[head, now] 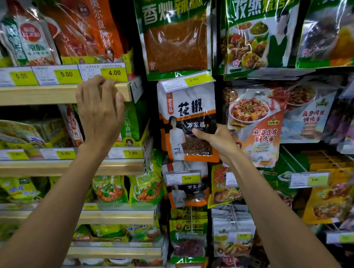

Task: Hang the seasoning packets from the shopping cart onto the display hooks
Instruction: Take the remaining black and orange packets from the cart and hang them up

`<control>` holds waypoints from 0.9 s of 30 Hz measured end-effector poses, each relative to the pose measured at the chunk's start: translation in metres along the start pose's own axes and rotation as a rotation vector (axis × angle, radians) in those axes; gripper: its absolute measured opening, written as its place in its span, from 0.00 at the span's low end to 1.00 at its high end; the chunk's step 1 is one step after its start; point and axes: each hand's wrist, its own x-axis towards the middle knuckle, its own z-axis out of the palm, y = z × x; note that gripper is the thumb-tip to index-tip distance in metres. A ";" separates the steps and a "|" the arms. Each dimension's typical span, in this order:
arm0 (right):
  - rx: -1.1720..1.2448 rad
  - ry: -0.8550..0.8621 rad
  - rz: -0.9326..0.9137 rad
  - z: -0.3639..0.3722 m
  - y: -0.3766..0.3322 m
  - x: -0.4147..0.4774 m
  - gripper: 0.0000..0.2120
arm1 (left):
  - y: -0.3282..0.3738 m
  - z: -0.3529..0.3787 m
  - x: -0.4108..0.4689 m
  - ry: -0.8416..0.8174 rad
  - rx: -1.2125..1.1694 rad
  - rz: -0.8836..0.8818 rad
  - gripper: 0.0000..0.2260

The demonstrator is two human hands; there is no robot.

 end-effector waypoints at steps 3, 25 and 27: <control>-0.055 0.075 -0.057 0.005 0.002 -0.012 0.22 | 0.001 -0.005 0.001 -0.033 -0.015 0.003 0.13; -0.376 0.664 0.348 -0.173 0.128 -0.325 0.11 | 0.317 -0.080 -0.228 -1.094 -1.006 -0.518 0.10; -0.385 0.739 0.449 -0.203 0.142 -0.375 0.12 | 0.373 -0.096 -0.251 -1.247 -1.118 -0.653 0.10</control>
